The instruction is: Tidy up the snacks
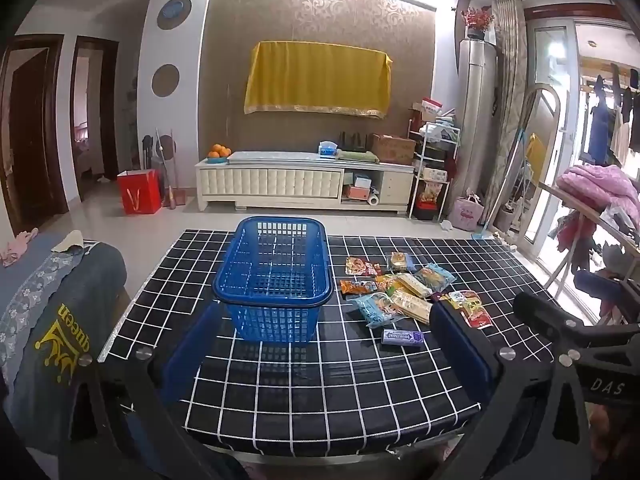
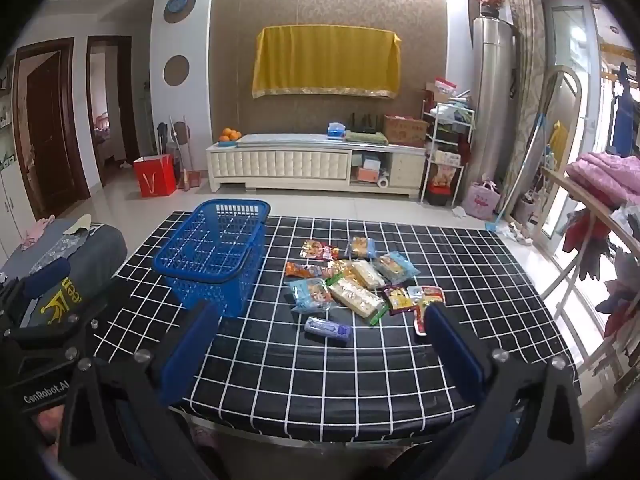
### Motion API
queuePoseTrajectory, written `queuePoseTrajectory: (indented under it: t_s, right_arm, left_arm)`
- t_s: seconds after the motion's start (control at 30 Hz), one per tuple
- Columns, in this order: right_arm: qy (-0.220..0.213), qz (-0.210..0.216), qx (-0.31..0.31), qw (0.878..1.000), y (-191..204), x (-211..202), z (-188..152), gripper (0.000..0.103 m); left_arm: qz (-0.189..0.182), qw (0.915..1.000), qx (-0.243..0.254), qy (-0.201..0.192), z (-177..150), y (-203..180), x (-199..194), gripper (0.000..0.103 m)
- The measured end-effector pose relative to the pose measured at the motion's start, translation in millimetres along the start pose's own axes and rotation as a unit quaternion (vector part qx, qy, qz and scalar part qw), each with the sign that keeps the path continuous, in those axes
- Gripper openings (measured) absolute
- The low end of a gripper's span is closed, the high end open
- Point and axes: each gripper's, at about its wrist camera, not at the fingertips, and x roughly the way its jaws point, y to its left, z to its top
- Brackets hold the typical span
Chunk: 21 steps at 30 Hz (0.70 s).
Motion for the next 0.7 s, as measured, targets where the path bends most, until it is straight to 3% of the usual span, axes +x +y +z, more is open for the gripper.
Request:
queuePoseTrajectory:
  t_s: [0.7]
  right_arm:
    - [0.002, -0.003, 0.003, 1.000, -1.7, -1.6, -1.2, 0.103]
  left_arm:
    - [-0.004, 1.0000, 0.003, 0.001, -2.3, -0.3, -0.1, 0.103]
